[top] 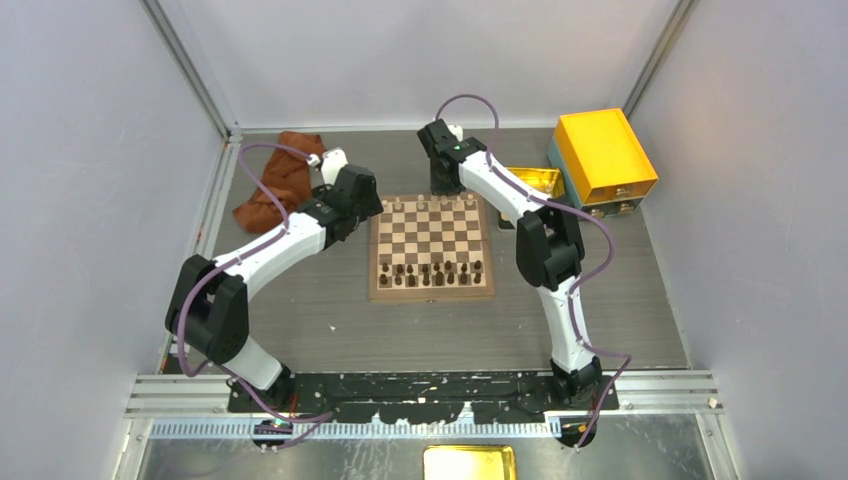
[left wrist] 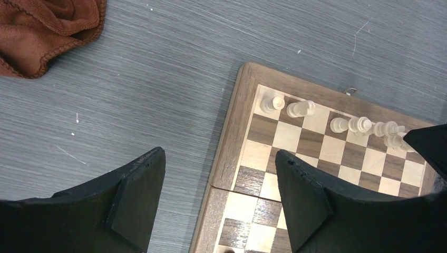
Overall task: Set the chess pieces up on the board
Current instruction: Place the chess piece on the chessboard.
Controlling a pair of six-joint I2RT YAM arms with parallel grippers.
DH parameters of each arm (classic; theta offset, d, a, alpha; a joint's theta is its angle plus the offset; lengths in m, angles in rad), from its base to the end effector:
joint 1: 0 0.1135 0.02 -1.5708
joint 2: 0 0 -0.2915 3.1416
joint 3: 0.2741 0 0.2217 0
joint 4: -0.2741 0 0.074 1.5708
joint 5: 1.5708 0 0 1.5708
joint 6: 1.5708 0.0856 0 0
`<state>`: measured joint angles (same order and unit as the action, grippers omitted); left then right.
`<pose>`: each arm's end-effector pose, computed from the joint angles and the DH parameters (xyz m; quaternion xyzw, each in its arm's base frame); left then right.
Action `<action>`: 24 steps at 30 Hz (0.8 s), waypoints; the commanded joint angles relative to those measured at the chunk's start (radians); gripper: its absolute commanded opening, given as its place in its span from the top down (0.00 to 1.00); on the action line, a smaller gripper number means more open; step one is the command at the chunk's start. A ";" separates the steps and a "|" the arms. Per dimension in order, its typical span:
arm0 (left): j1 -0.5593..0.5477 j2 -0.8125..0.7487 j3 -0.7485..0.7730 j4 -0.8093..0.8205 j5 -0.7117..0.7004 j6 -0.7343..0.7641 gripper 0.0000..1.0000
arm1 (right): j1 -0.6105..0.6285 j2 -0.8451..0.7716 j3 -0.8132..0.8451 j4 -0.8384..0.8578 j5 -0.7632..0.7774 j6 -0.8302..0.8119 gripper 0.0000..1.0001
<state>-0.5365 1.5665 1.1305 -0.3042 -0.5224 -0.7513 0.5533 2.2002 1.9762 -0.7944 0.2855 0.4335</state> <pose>0.3200 -0.1406 0.2693 -0.1983 0.8677 -0.0450 0.4536 0.4338 0.2396 0.2273 -0.0183 0.9529 0.0073 0.3026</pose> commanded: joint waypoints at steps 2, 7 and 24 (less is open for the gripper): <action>-0.005 -0.044 -0.001 0.040 -0.031 0.001 0.23 | -0.001 -0.003 0.032 0.020 -0.003 0.021 0.99; -0.003 -0.042 -0.001 0.040 -0.031 0.003 0.23 | -0.006 0.003 0.030 0.021 -0.004 0.025 0.99; -0.003 -0.028 0.009 0.042 -0.028 0.002 0.23 | -0.029 0.021 0.024 0.026 -0.022 0.030 0.99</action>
<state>-0.5365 1.5665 1.1305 -0.3042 -0.5224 -0.7513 0.5293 2.2284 1.9762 -0.7940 0.2665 0.4515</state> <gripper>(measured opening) 0.773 0.232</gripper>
